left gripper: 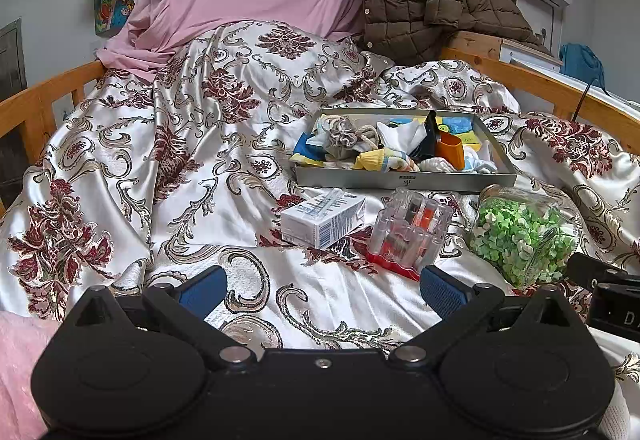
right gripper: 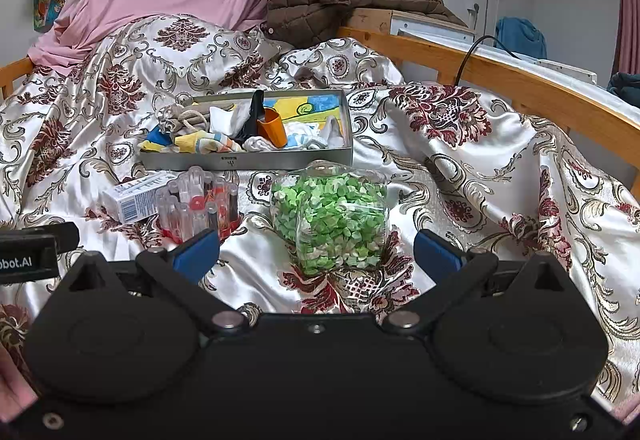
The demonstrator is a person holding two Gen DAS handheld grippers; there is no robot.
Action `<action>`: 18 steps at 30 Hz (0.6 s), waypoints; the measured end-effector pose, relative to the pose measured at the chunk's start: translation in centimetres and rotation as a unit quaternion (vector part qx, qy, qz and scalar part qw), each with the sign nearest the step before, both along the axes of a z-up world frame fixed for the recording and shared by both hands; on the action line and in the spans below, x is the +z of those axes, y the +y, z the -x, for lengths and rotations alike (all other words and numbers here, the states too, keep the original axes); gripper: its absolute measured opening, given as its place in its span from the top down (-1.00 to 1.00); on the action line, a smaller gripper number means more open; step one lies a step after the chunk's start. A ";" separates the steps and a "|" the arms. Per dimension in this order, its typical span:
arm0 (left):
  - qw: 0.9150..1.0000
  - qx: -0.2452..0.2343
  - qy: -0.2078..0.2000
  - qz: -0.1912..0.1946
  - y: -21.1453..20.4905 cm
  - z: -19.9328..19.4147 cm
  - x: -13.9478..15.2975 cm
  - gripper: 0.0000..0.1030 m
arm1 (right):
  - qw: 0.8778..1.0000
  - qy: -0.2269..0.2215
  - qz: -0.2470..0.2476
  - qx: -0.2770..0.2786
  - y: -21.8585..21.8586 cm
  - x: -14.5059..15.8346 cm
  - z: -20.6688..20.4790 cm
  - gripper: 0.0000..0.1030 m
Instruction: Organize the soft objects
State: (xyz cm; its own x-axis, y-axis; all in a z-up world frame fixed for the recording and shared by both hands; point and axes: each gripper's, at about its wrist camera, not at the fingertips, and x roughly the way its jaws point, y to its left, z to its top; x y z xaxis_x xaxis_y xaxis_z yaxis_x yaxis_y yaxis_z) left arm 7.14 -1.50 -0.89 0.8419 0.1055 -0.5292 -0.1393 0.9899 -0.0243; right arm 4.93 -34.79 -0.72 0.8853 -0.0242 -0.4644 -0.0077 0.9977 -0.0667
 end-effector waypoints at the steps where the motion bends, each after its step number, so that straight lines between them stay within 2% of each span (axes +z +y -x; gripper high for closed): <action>1: 1.000 0.000 0.000 0.000 0.0 0.0 0.0 -0.98 | 1.000 0.000 -0.001 0.000 0.0 0.0 0.0 -0.99; 13: 1.000 -0.004 0.005 0.001 -0.1 -0.1 0.0 -0.98 | 1.000 0.000 -0.004 -0.003 -0.3 -0.4 0.5 -0.99; 18: 1.000 -0.004 0.012 -0.012 -0.1 0.1 -0.3 -0.98 | 1.000 0.001 -0.003 -0.003 -0.3 -0.4 0.5 -0.99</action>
